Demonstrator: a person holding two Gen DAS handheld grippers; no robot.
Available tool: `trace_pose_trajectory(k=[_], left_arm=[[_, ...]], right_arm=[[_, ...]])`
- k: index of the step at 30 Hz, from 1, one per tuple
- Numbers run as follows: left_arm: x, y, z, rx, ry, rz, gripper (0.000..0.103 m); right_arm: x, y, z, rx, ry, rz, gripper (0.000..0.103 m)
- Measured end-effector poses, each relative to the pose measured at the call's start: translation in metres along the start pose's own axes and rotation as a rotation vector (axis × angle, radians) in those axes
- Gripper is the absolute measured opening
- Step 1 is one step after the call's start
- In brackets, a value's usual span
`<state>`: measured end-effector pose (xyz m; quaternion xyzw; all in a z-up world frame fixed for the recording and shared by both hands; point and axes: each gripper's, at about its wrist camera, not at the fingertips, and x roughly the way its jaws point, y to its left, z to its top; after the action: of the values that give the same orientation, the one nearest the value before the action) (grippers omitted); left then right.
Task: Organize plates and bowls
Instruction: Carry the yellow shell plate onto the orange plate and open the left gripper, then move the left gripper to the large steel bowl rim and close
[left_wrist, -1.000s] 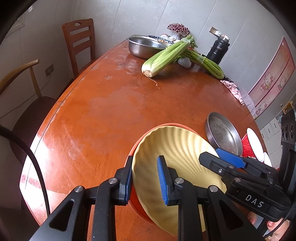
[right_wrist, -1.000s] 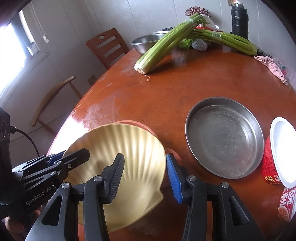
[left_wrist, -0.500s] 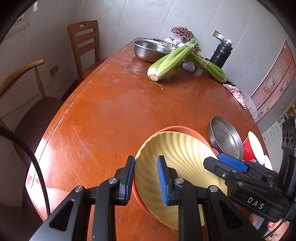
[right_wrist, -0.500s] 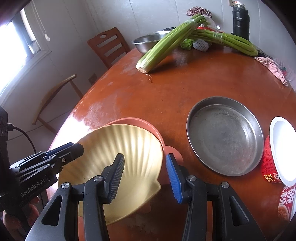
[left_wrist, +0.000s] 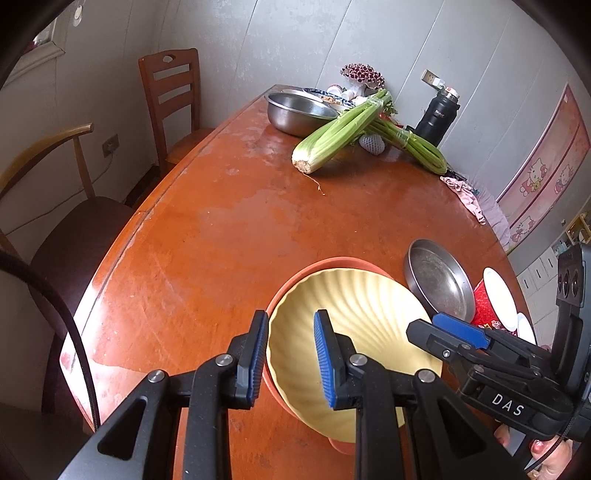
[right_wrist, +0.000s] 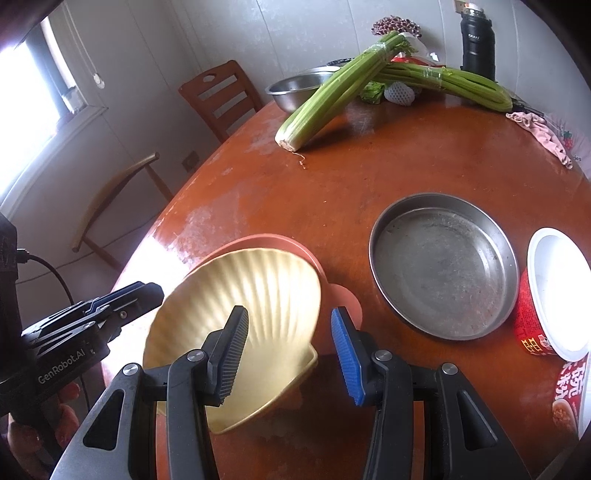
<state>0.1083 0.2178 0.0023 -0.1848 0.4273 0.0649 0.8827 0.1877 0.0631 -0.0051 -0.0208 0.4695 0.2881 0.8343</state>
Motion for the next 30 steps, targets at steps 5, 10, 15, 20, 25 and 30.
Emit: trace_pose_trajectory(k=[5, 10, 15, 20, 25, 30], left_arm=[[-0.009, -0.004, -0.003, 0.006, -0.008, -0.007, 0.025], [-0.017, -0.015, -0.004, 0.031, -0.010, -0.007, 0.030], [-0.021, -0.032, -0.003, 0.061, -0.016, 0.000, 0.049], [-0.024, -0.055, 0.000, 0.117, -0.021, -0.003, 0.051], [-0.025, -0.077, 0.003, 0.158, -0.023, -0.014, 0.056], [-0.022, -0.102, 0.006, 0.211, -0.013, -0.027, 0.057]], right_arm=[[-0.012, 0.001, -0.005, 0.002, -0.018, 0.011, 0.049], [-0.031, -0.001, -0.009, 0.025, -0.051, 0.035, 0.049], [-0.051, -0.012, -0.012, 0.057, -0.088, 0.031, 0.049], [-0.068, -0.029, -0.017, 0.113, -0.116, 0.031, 0.049], [-0.080, -0.046, -0.022, 0.162, -0.125, 0.013, 0.049], [-0.089, -0.066, -0.028, 0.213, -0.132, -0.012, 0.049]])
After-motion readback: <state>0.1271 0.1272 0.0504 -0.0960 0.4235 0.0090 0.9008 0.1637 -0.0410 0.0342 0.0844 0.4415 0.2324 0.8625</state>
